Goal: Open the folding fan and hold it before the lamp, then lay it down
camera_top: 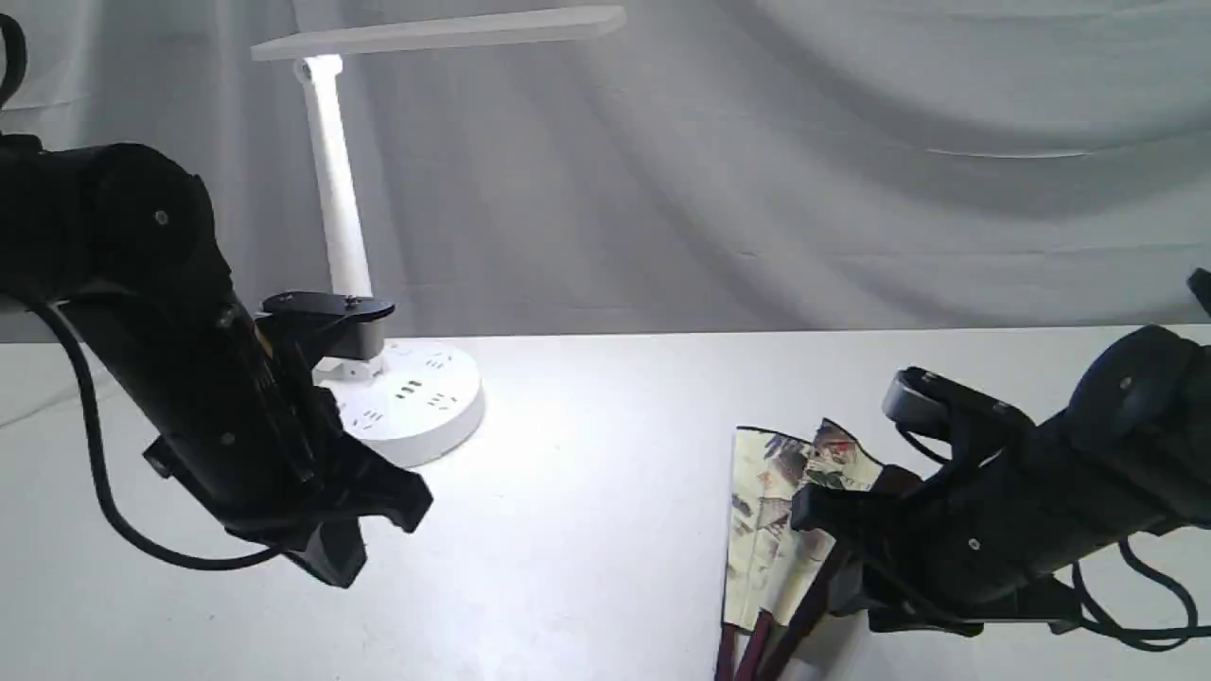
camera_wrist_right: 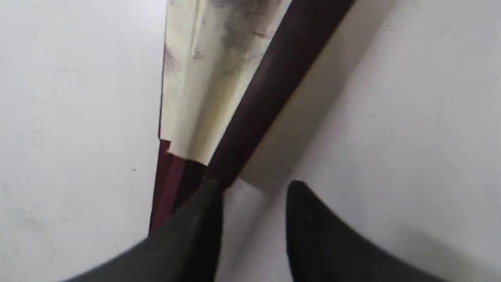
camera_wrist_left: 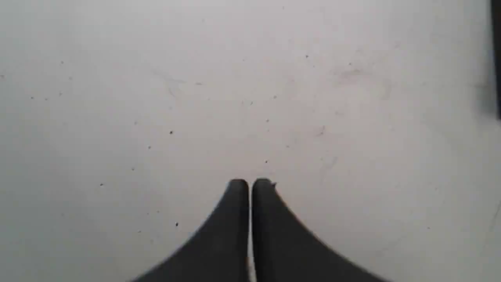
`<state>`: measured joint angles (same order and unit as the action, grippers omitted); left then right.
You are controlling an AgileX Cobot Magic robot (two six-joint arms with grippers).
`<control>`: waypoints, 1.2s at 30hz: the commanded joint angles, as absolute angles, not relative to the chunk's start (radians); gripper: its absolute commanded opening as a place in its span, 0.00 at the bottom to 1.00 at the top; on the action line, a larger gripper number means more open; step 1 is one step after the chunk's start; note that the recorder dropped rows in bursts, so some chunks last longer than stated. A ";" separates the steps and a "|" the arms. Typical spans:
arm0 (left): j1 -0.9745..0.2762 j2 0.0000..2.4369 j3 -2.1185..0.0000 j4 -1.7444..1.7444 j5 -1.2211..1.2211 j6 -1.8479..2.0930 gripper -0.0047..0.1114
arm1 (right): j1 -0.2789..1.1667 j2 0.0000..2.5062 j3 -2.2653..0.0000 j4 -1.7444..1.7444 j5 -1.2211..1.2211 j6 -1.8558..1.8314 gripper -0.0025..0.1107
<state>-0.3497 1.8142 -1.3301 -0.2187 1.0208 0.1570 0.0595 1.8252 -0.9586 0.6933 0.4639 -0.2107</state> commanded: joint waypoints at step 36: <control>-0.347 1.802 -1.325 -0.244 0.988 0.191 0.04 | -0.094 1.982 -0.956 1.477 0.562 -0.793 0.45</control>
